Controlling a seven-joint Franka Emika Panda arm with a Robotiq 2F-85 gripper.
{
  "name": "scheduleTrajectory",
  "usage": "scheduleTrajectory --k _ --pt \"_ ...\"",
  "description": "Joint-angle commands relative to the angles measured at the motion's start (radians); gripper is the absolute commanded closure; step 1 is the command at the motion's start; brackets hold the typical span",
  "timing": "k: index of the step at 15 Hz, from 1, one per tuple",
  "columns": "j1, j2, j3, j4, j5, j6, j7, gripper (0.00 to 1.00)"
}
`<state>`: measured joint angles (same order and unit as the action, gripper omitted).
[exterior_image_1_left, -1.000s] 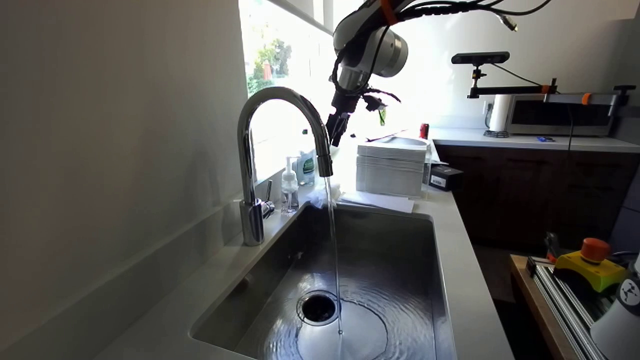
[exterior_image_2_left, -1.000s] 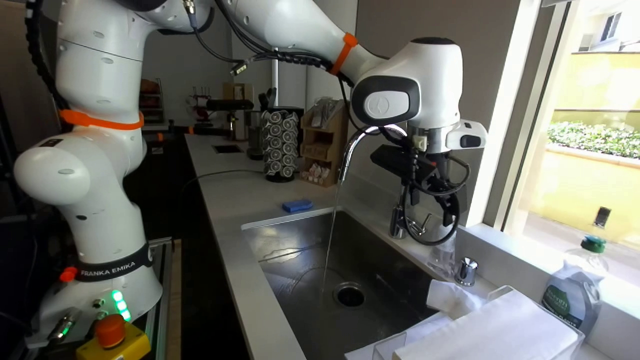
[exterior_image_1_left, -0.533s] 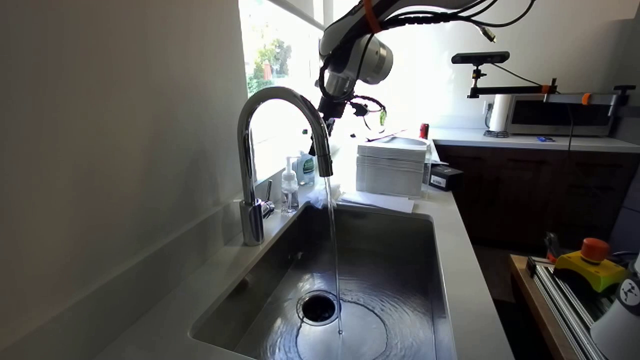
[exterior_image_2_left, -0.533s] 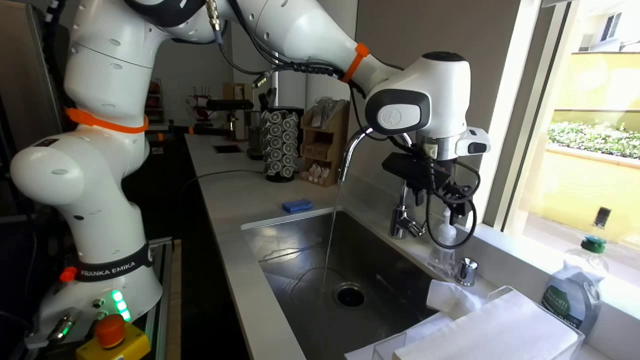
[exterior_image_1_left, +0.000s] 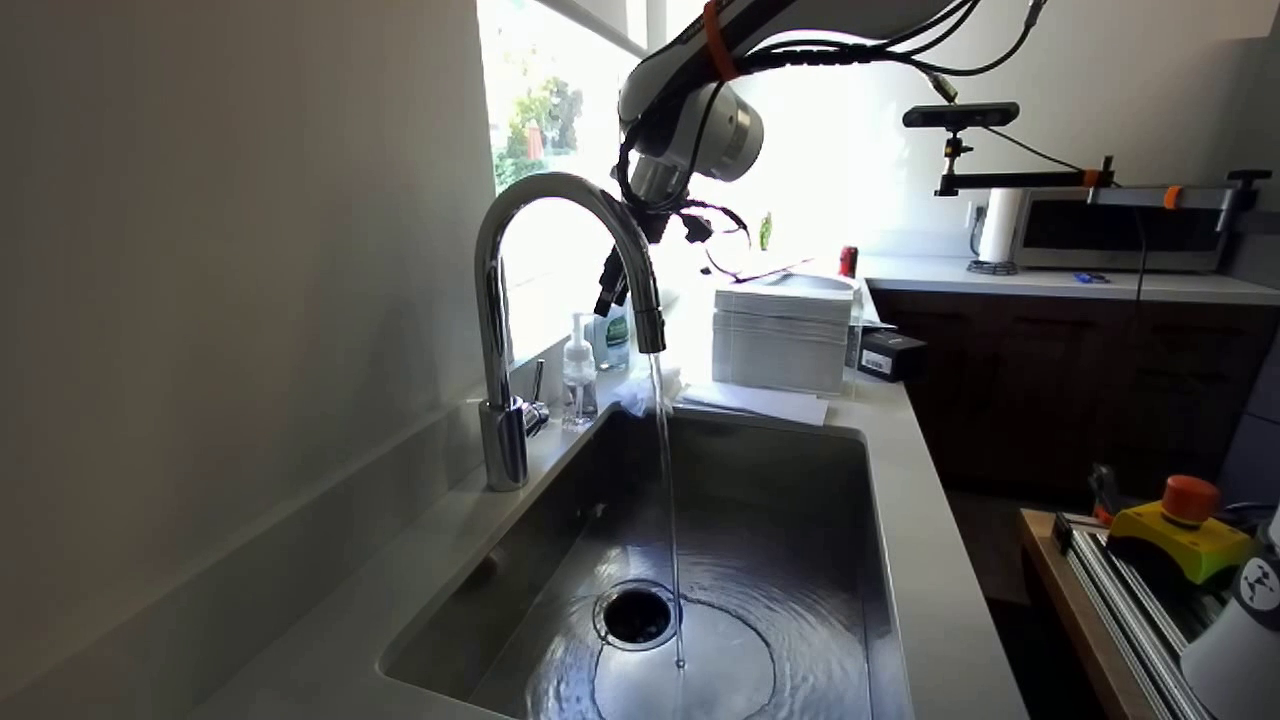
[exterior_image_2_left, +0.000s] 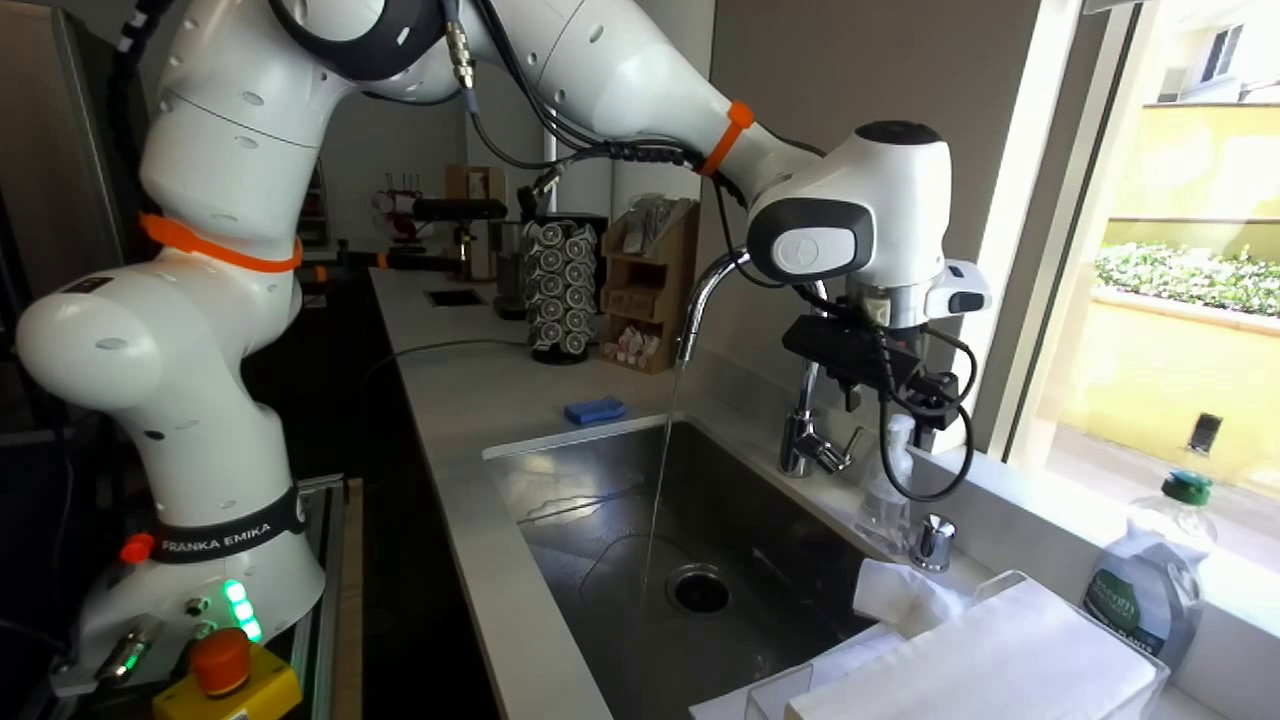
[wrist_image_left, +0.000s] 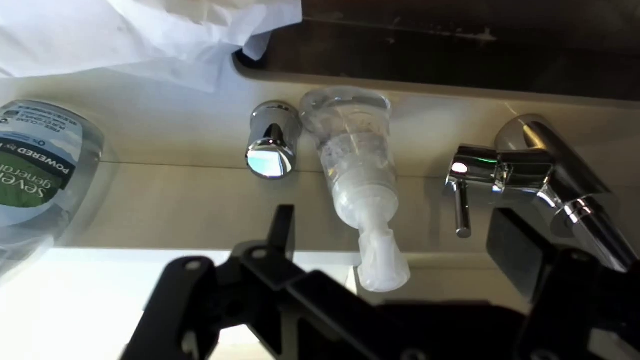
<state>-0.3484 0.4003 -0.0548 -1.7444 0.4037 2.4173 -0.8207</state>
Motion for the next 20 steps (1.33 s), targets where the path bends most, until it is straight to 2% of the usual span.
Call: scheduleTrajectory --k 1,3,4,6,7,8,9,10,16,17,20 --pt "-0.023 0.053 0.036 0.052 0.029 0.023 -0.027 0.07" --pt "-0.026 0.067 0.048 0.068 0.029 0.030 -0.028 0.12" --pt "-0.028 0.075 0.054 0.077 0.027 0.033 -0.027 0.17" --pt "-0.031 0.087 0.063 0.090 0.023 0.039 -0.026 0.09" --pt "-0.032 0.092 0.067 0.096 0.022 0.042 -0.027 0.18" --pt "-0.034 0.097 0.071 0.103 0.021 0.041 -0.027 0.35" --pt "-0.036 0.100 0.074 0.107 0.021 0.043 -0.028 0.36" --pt "-0.038 0.102 0.077 0.110 0.019 0.043 -0.028 0.42" --pt "-0.045 0.108 0.083 0.123 0.015 0.042 -0.032 0.90" --pt "-0.046 0.109 0.083 0.123 0.015 0.043 -0.032 0.95" --pt "-0.049 0.109 0.082 0.126 0.012 0.037 -0.024 0.93"
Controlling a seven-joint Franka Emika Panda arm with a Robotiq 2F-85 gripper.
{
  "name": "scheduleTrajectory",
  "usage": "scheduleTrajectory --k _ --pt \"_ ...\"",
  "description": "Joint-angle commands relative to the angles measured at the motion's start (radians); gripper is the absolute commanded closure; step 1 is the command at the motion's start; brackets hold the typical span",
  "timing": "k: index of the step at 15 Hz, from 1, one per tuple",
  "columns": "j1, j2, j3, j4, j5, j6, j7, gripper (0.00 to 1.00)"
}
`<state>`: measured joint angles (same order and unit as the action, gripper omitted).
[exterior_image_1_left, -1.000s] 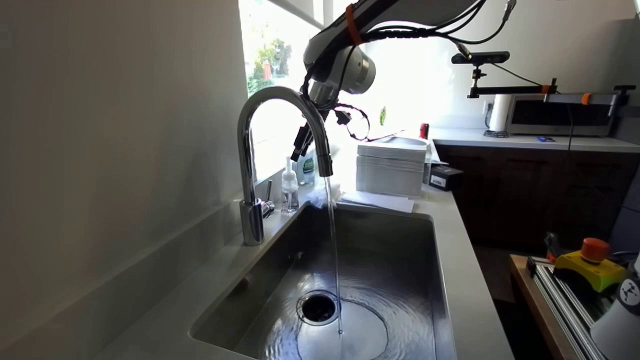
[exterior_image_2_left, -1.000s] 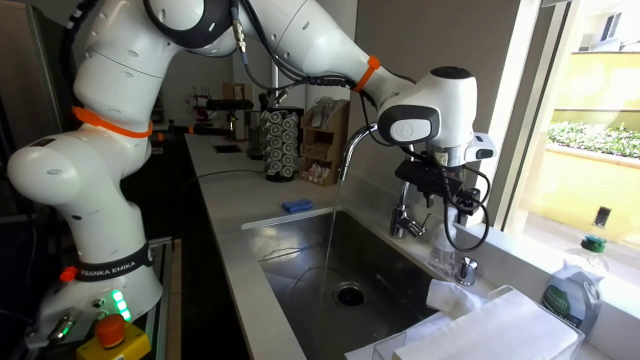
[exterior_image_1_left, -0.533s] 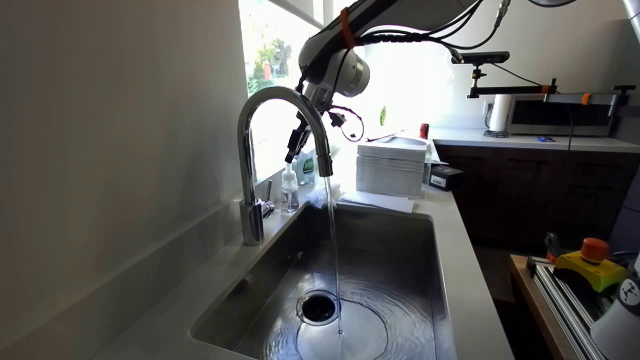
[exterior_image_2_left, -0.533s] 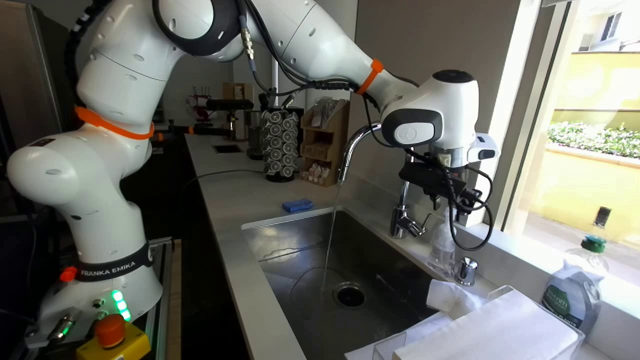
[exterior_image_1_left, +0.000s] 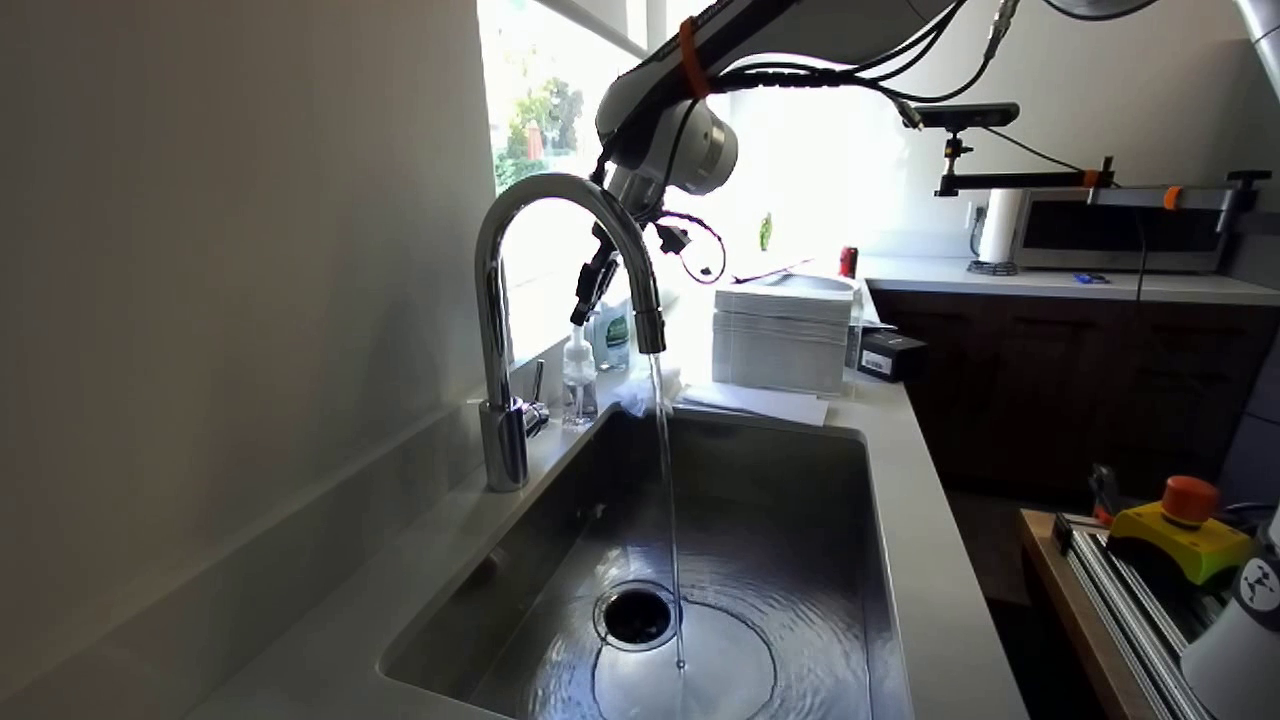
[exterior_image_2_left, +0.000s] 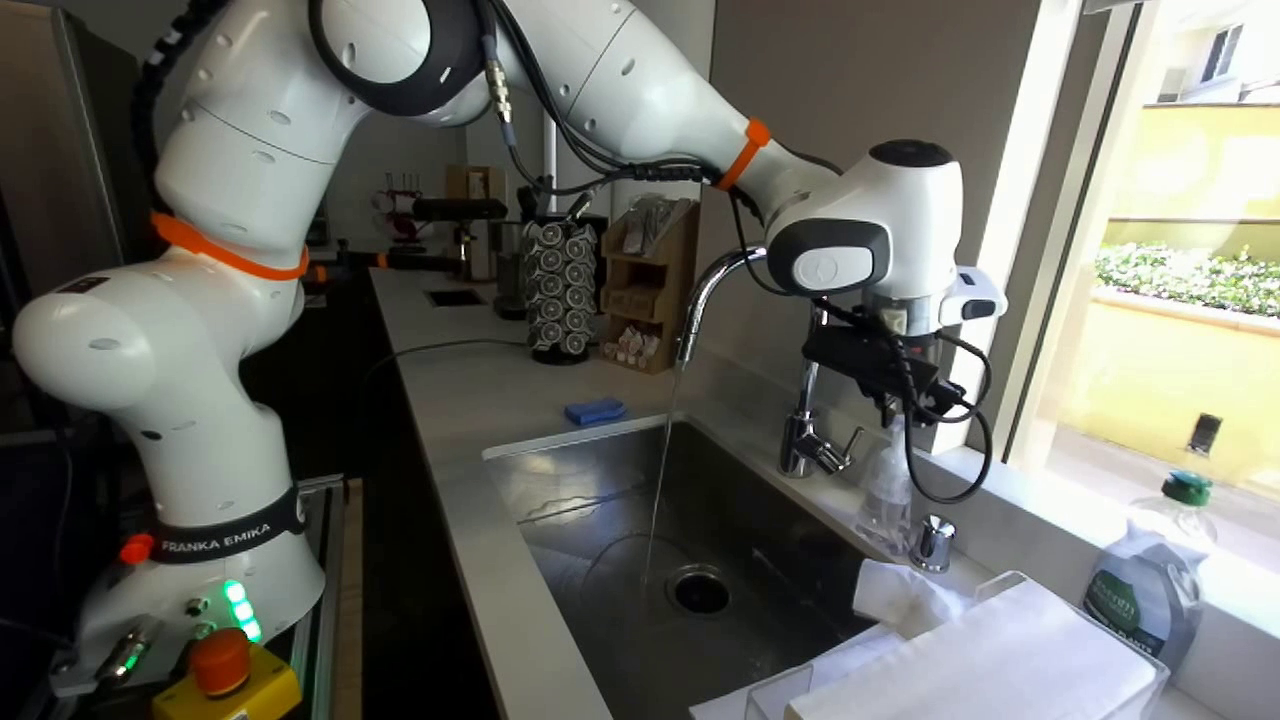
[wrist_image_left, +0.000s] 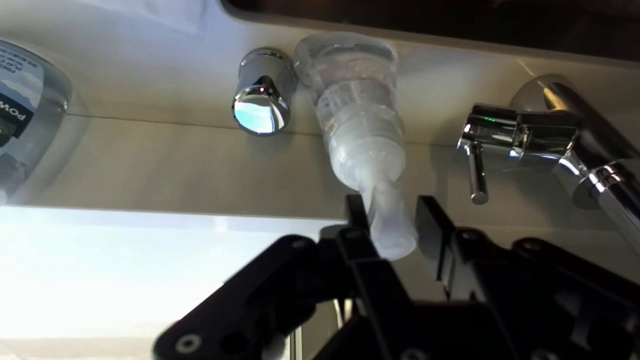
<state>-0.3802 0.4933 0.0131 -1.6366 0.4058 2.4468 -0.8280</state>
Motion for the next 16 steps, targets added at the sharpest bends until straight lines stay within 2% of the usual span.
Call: scheduleTrajectory --k 1,10,16 --pt "-0.016 0.007 0.014 0.014 0.013 0.002 -0.006 0.93" --pt "0.042 -0.166 -0.022 -0.029 -0.060 -0.010 0.129 0.93" --pt "0.106 -0.215 -0.025 0.010 -0.122 0.015 0.195 0.93"
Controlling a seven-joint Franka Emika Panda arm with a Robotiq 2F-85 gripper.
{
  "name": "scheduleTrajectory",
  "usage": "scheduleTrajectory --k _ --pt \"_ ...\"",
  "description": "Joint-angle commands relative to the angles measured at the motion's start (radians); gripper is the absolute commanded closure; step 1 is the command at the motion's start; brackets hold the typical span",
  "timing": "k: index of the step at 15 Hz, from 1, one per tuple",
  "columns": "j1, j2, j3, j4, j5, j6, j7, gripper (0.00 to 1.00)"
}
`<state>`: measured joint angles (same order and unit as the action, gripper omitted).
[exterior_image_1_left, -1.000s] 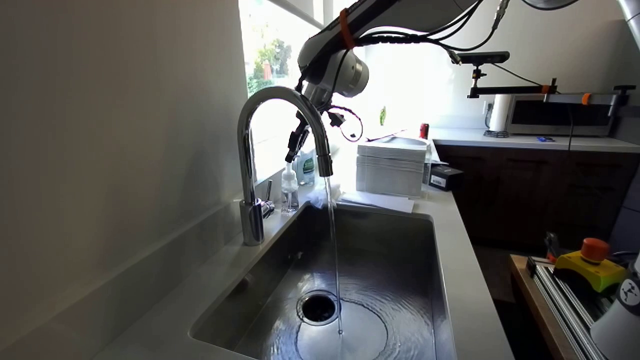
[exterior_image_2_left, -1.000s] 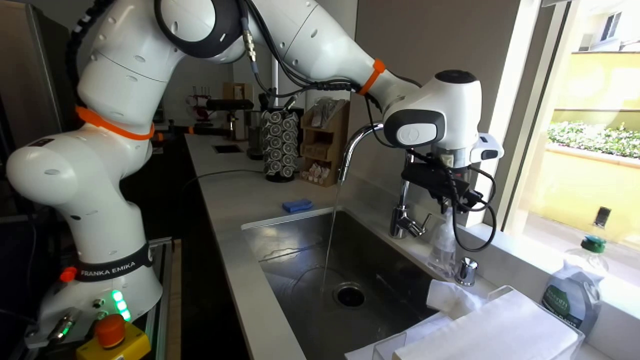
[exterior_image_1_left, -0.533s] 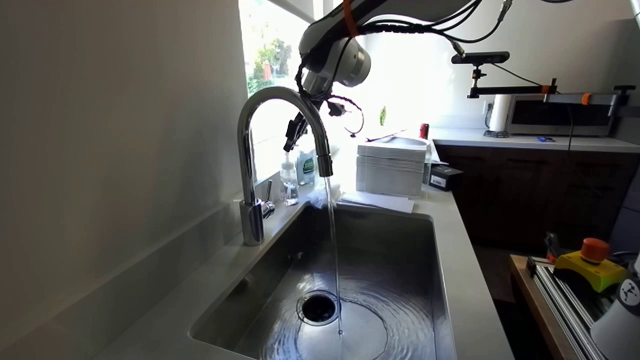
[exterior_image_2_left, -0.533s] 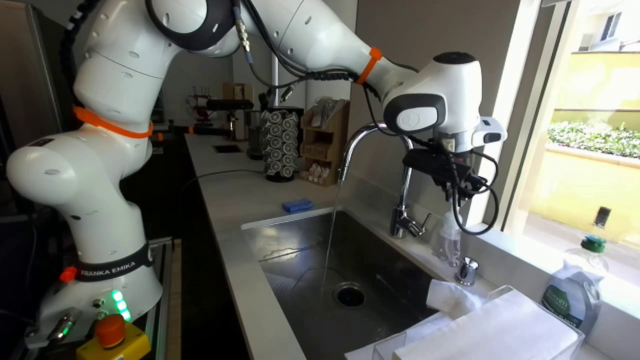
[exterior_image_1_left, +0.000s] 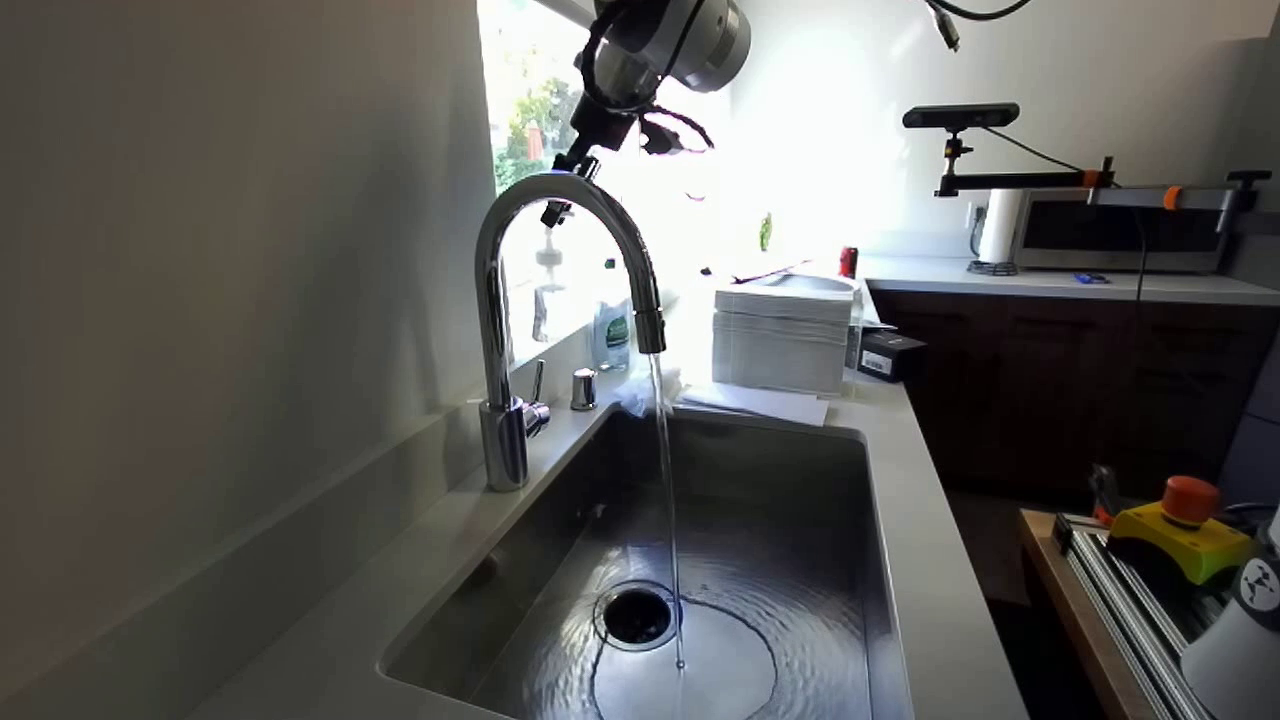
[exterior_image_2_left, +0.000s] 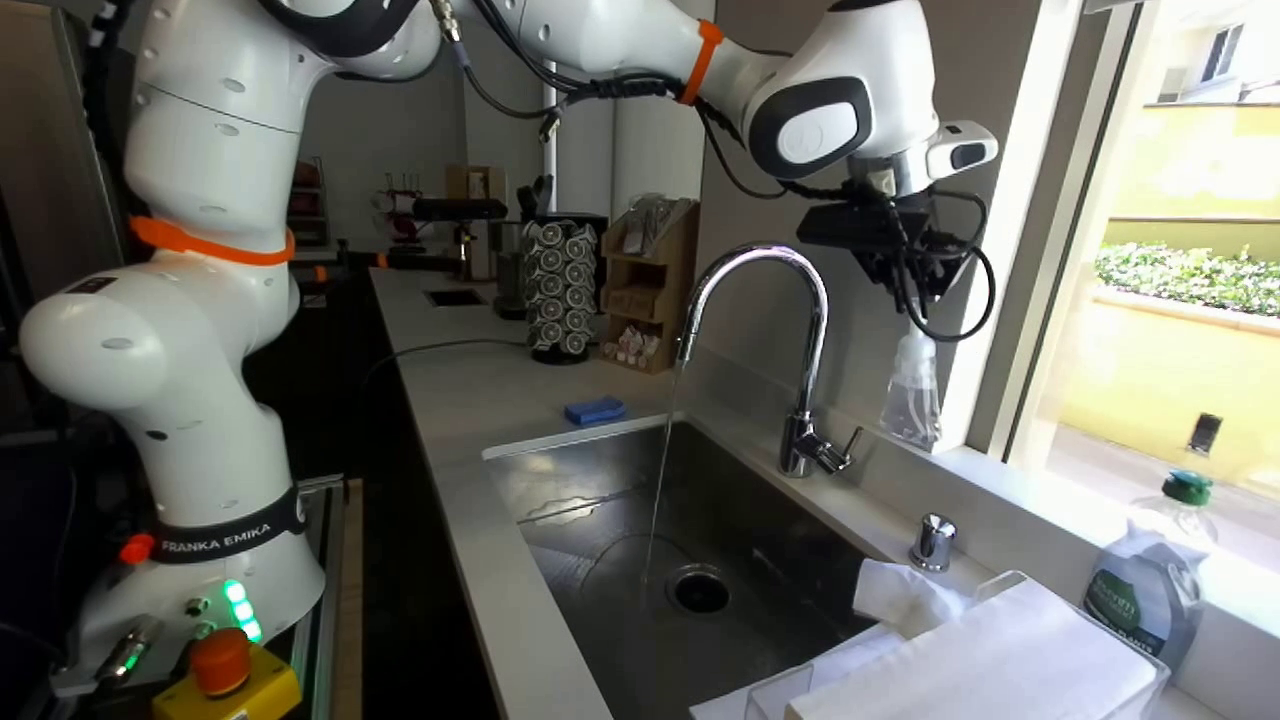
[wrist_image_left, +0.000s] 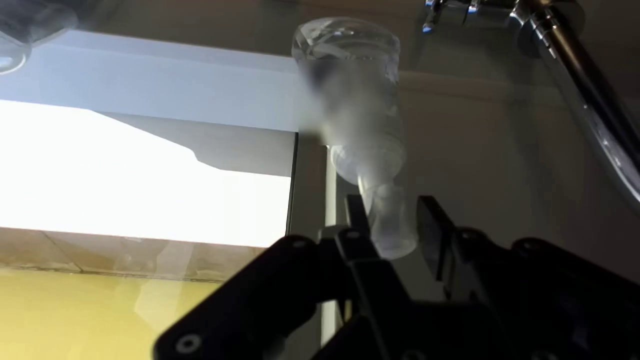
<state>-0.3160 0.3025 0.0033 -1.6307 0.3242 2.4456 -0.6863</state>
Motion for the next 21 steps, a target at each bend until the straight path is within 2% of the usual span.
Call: scheduleTrajectory --k 1,14,21 --pt "0.047 -0.021 -0.010 0.017 -0.037 0.010 0.051 0.93" --pt "0.097 0.046 0.046 0.126 -0.021 -0.033 0.040 0.93" --pt "0.126 0.059 0.085 0.142 -0.030 -0.044 0.047 0.93"
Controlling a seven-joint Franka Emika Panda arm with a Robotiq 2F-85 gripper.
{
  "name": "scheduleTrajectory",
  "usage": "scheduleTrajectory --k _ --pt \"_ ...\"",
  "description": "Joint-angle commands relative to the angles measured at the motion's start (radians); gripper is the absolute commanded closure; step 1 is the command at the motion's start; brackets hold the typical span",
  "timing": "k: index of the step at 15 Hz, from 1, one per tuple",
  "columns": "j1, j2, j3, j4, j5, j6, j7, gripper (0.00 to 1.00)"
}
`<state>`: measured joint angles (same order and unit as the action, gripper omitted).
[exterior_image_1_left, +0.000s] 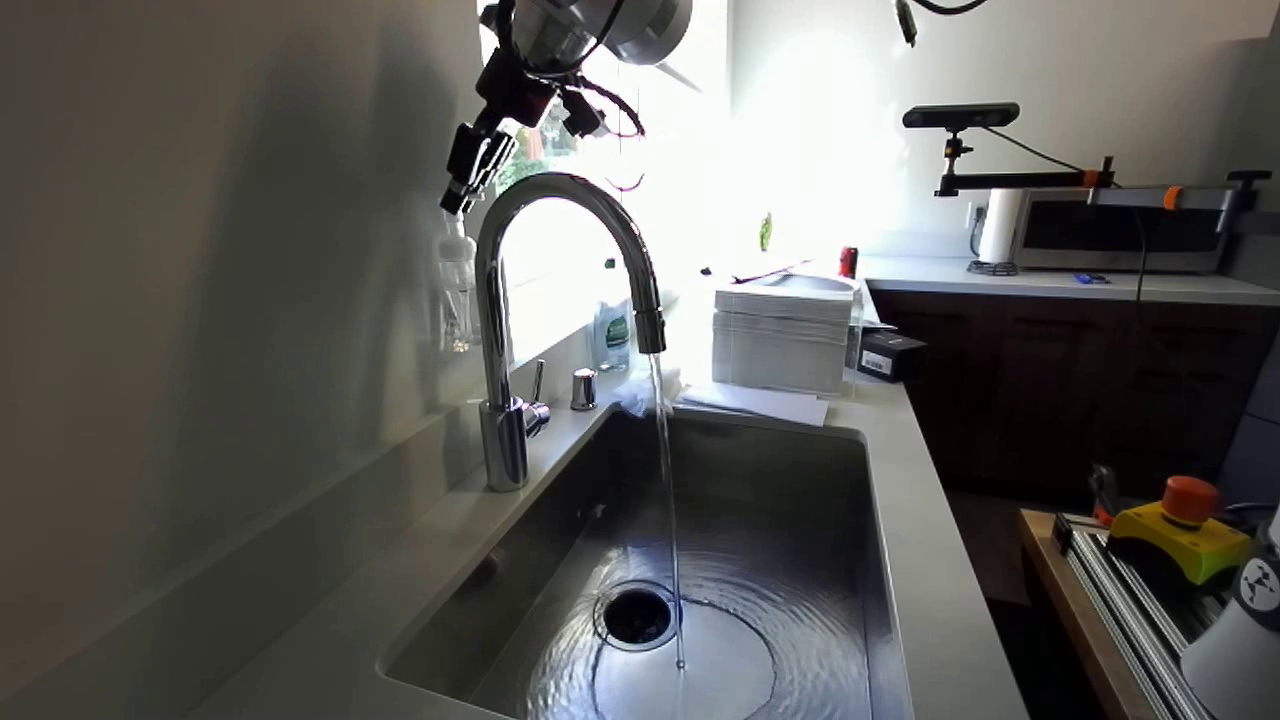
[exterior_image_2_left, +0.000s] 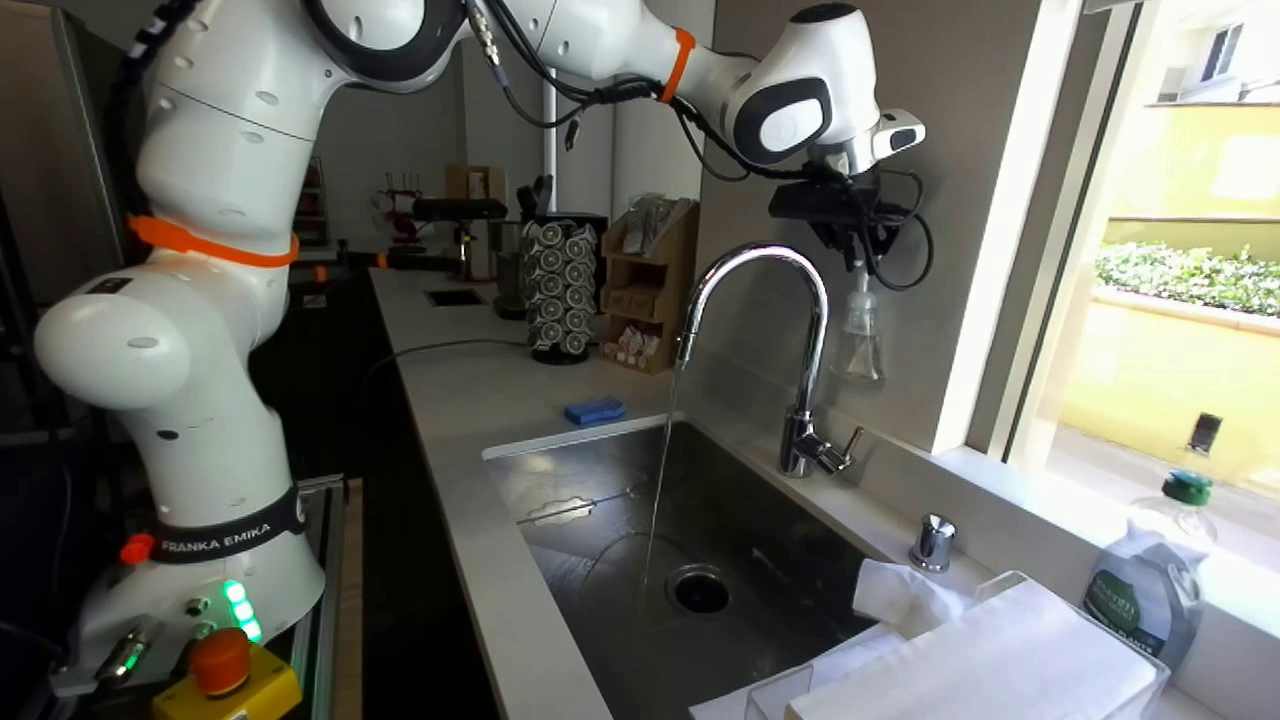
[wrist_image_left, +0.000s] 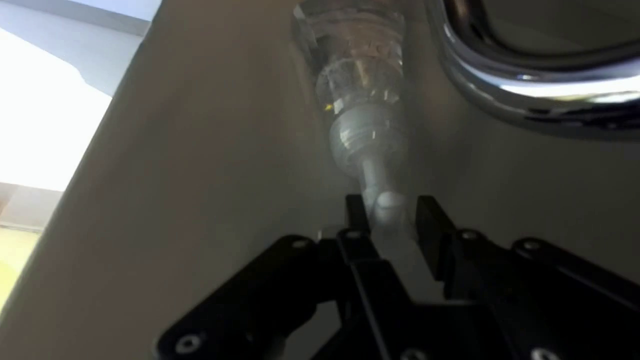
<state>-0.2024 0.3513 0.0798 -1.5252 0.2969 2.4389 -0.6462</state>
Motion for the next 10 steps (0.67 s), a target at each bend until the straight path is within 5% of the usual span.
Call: scheduleTrajectory --k 1,10 --pt "0.020 0.006 0.009 0.037 -0.009 -0.042 0.011 0.93" --pt "0.095 -0.036 0.026 -0.009 -0.048 -0.047 0.051 0.93"
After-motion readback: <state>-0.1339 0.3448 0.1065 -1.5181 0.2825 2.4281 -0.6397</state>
